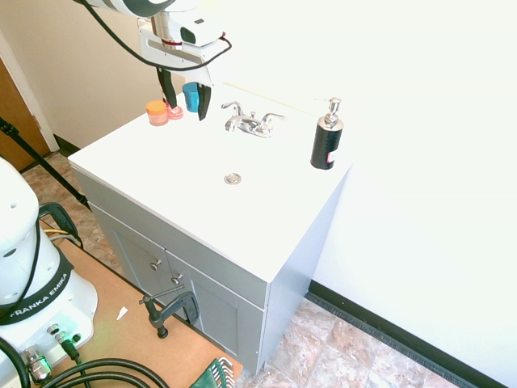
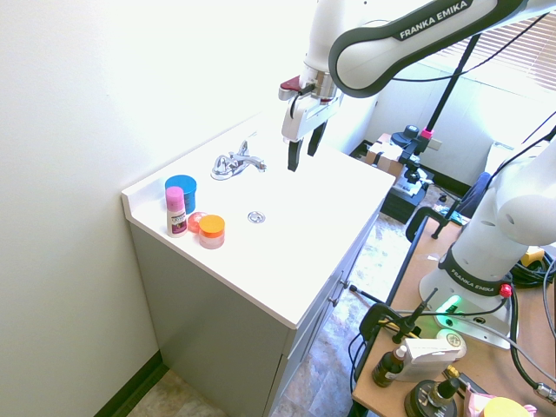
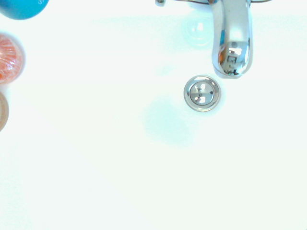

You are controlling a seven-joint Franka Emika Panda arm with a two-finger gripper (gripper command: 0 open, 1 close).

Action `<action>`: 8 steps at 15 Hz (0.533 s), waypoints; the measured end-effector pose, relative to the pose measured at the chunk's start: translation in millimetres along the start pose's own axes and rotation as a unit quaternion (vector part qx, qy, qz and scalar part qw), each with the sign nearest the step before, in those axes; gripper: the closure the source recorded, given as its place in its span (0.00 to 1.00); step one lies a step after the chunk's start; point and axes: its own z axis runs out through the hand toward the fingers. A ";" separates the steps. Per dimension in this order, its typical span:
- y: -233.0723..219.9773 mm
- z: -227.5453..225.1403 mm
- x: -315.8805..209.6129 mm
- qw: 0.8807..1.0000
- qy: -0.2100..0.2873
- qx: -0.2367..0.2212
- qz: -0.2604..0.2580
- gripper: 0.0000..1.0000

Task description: Turn off the hot water

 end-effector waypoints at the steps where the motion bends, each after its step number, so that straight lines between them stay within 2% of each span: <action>1: -0.1 0.2 0.0 1.000 0.000 0.000 0.000 0.00; 4: -17.7 -6.8 4.0 1.000 0.022 0.006 -0.001 0.00; 8: -73.6 -1.8 29.1 0.994 0.107 -0.005 0.020 0.00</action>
